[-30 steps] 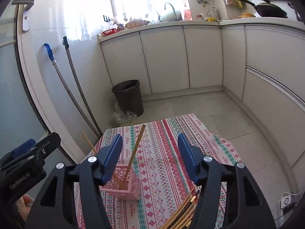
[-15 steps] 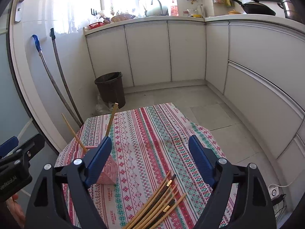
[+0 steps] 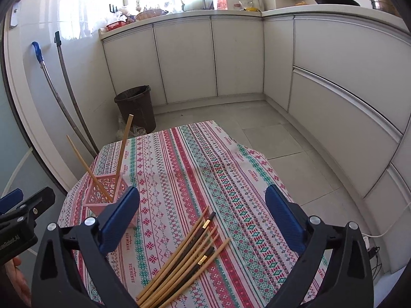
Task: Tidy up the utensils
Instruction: 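Withdraw both grippers from the holder back toward the stick pile, then grasp another wooden stick from the pile with the left gripper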
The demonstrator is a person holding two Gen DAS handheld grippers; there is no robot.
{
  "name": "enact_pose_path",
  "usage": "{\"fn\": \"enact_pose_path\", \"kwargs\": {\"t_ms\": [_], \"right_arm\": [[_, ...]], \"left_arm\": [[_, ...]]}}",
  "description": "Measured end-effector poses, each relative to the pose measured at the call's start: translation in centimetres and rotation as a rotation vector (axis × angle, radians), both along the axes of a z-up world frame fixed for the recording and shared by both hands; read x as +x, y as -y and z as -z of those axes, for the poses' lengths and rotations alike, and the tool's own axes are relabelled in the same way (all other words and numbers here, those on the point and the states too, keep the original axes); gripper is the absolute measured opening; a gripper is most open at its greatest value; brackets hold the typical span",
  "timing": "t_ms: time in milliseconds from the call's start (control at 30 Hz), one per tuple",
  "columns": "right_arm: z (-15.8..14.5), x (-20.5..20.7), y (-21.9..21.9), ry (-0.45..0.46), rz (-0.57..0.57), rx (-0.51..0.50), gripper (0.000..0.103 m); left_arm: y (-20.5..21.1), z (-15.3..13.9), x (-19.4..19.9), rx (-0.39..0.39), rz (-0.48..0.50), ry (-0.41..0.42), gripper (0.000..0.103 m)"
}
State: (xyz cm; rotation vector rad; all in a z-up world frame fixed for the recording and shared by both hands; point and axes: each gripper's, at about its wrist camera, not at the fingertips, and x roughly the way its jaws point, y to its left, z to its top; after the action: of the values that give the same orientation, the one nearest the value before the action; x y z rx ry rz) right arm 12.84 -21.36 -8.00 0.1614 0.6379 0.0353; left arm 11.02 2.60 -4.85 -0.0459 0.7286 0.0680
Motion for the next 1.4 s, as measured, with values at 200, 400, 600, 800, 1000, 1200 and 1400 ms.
{"fn": "enact_pose_path", "kwargs": {"t_ms": [200,400,600,800,1000,1200,1400], "right_arm": [[1.0,-0.4,1.8,-0.059,0.000,0.024,0.096],[1.5,-1.2,4.3,-0.086,0.046,0.037,0.096],[2.5,-0.7,8.9,-0.175,0.145,0.152,0.097],[4.4,0.1,13.7,-0.266,0.258,0.342,0.097],[5.4,0.3,16.3,-0.317,0.310,0.450,0.096],[7.2,0.9,16.9,-0.393,0.306,0.513,0.097],[8.0,1.3,17.0,-0.426,0.305,0.531,0.096]], "left_arm": [[1.0,1.0,0.5,0.001,0.029,-0.043,0.096],[3.0,3.3,2.1,-0.072,0.132,-0.174,0.096],[6.4,6.6,3.7,-0.132,0.255,-0.347,0.096],[10.9,10.5,5.4,-0.097,0.386,-0.518,0.096],[13.8,12.6,8.9,-0.078,0.426,-0.570,0.096],[13.5,13.3,13.0,-0.109,0.323,-0.533,0.095],[13.4,14.4,16.0,-0.078,0.270,-0.524,0.070]]}}
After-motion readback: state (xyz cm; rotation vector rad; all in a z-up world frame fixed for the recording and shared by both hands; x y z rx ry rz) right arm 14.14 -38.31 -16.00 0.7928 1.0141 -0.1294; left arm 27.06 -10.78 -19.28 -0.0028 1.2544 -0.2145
